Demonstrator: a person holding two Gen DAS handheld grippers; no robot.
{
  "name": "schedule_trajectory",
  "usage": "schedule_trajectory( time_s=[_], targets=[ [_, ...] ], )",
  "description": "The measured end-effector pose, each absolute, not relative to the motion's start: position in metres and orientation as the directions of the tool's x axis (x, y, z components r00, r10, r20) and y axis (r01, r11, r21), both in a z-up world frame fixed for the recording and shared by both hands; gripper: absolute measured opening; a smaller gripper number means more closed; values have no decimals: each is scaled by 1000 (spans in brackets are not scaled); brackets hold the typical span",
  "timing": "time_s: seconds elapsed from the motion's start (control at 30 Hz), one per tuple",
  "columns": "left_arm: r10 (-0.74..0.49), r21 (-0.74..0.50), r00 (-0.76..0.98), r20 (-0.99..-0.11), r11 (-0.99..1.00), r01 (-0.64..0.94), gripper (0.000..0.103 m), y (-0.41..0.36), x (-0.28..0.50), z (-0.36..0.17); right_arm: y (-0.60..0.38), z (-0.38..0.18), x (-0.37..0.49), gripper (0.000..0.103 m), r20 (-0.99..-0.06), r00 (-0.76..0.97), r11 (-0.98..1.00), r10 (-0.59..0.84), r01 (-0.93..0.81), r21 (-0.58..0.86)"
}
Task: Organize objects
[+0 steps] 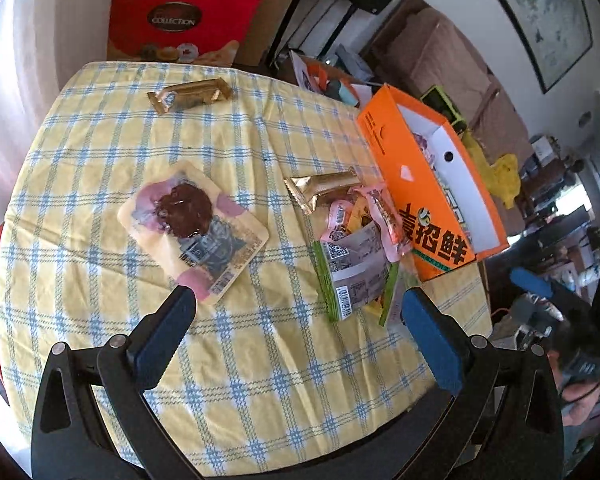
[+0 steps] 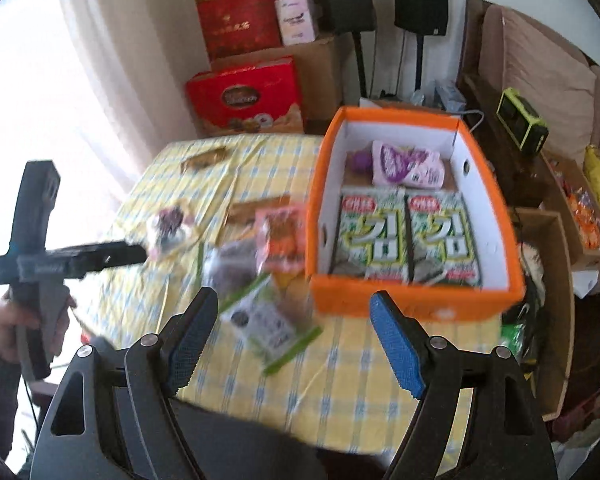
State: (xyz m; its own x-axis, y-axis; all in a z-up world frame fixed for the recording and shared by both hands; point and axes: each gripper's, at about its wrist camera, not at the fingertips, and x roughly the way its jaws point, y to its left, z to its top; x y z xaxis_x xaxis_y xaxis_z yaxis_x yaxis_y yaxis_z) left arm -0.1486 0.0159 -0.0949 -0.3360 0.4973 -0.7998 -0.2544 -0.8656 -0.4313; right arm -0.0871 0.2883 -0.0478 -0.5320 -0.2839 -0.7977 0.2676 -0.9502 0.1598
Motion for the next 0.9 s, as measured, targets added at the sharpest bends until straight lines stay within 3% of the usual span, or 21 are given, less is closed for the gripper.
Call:
schedule_trajectory(
  time_s=[0.37, 0.83, 0.9],
  targets=[
    [515, -440, -249, -820, -846, -301, 103, 55, -172, -117, 281, -106, -89, 80, -845, -450, -944, -289, 282, 173],
    [569, -497, -194, -799, -807, -319, 101, 77, -180, -133, 267, -132, -102, 80, -862, -419, -940, -284, 299, 163],
    [578, -509, -198, -792, -803, -309, 96, 77, -181, -133, 266, -134, -105, 80, -863, -412, -937, -291, 306, 170]
  ],
)
